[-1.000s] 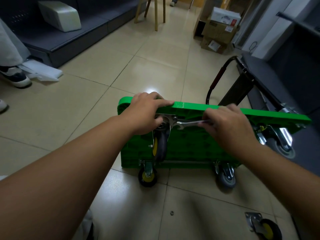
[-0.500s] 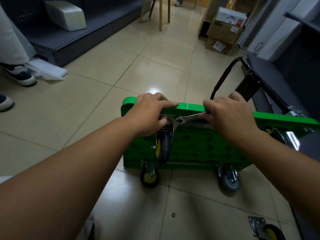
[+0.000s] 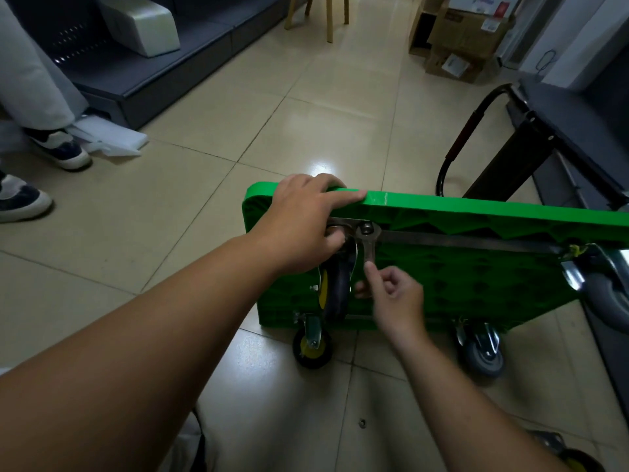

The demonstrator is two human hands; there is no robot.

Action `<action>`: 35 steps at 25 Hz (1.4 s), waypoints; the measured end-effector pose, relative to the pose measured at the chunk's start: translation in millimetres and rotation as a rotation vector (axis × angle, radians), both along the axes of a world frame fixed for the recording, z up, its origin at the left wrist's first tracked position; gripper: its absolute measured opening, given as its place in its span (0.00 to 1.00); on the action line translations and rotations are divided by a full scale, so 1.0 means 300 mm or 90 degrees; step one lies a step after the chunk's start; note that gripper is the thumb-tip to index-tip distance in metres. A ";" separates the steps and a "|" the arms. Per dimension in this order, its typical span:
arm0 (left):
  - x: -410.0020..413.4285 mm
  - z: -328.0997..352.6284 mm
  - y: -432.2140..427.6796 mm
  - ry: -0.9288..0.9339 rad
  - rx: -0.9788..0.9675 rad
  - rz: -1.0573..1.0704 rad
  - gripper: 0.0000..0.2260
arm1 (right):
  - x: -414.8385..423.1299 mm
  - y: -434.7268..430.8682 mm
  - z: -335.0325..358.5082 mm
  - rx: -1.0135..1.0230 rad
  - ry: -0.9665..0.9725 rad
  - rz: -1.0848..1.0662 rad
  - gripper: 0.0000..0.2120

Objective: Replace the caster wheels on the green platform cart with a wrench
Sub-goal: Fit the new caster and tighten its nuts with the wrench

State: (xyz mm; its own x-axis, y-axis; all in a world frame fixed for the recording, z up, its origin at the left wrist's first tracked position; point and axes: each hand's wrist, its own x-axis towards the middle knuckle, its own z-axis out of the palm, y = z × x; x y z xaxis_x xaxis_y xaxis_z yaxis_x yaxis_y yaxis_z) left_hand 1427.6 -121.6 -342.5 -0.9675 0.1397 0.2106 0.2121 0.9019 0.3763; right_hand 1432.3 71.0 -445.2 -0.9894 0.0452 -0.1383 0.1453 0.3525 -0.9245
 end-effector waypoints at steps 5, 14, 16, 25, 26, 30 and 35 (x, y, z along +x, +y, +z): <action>0.000 0.003 -0.010 -0.002 0.017 -0.016 0.27 | 0.055 0.011 -0.073 -0.102 -0.081 -0.022 0.15; 0.004 0.009 -0.011 -0.024 0.026 -0.023 0.27 | 0.019 0.319 0.189 0.691 0.328 0.228 0.16; 0.004 0.012 -0.013 -0.027 0.027 -0.022 0.27 | -0.051 0.245 0.391 0.723 0.501 0.247 0.13; 0.001 0.008 -0.014 -0.028 0.037 -0.018 0.25 | -0.186 0.112 0.615 0.936 0.624 0.437 0.16; 0.002 0.010 -0.013 -0.027 0.035 -0.016 0.25 | -0.184 0.106 0.617 0.931 0.628 0.446 0.16; 0.001 0.008 -0.008 -0.024 0.036 -0.011 0.25 | -0.187 0.072 0.596 0.970 0.600 0.438 0.16; 0.002 0.004 -0.003 -0.012 0.023 -0.003 0.26 | -0.192 0.076 0.586 0.986 0.584 0.380 0.20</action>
State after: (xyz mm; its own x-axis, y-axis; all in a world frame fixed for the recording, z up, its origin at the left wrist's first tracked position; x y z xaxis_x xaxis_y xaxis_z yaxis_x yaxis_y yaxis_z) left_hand 1428.0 -122.4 -341.3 -0.9706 0.1371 0.1977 0.2093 0.8866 0.4124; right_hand 1374.6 93.8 -269.5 -0.6551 -0.7319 0.1878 -0.5772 0.6451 0.5007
